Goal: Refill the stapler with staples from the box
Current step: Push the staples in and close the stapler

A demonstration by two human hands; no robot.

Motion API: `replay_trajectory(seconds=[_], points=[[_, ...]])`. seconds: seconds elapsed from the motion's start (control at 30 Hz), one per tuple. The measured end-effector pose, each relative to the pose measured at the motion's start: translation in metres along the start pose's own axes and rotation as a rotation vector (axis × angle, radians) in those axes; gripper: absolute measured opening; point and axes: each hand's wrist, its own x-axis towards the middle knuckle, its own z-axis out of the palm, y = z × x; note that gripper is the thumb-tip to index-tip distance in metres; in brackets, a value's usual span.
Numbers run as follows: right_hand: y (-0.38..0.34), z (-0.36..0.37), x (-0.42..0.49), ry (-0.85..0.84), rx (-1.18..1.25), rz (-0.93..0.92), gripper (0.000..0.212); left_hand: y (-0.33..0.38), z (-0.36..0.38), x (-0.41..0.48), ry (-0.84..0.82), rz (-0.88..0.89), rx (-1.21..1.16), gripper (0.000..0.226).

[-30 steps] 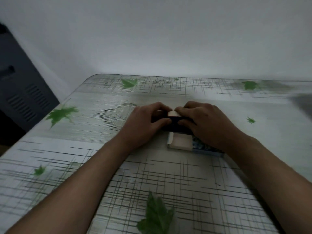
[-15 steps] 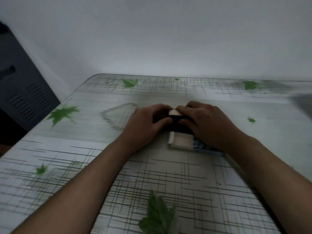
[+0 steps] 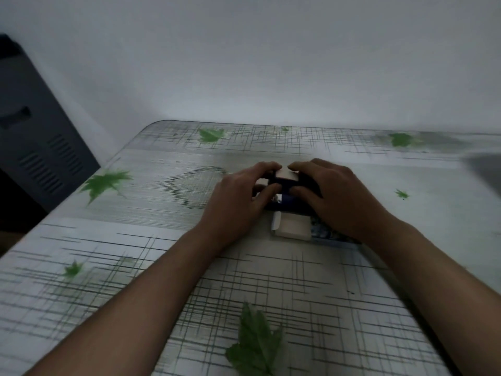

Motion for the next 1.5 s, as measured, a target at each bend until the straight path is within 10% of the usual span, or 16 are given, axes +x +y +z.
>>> replay_trajectory(seconds=[0.63,1.03,1.5], points=[[-0.01,-0.043,-0.035,0.081,-0.048,0.041,0.031,0.031,-0.024,0.004,0.031,0.254,0.195,0.015],[-0.002,-0.037,-0.066,-0.139,-0.025,0.105,0.065,0.01,-0.012,-0.022,-0.179,-0.036,0.033,0.021],[0.007,-0.034,-0.074,-0.165,0.061,0.145,0.049,0.008,-0.005,-0.026,-0.232,-0.068,0.004,0.018]])
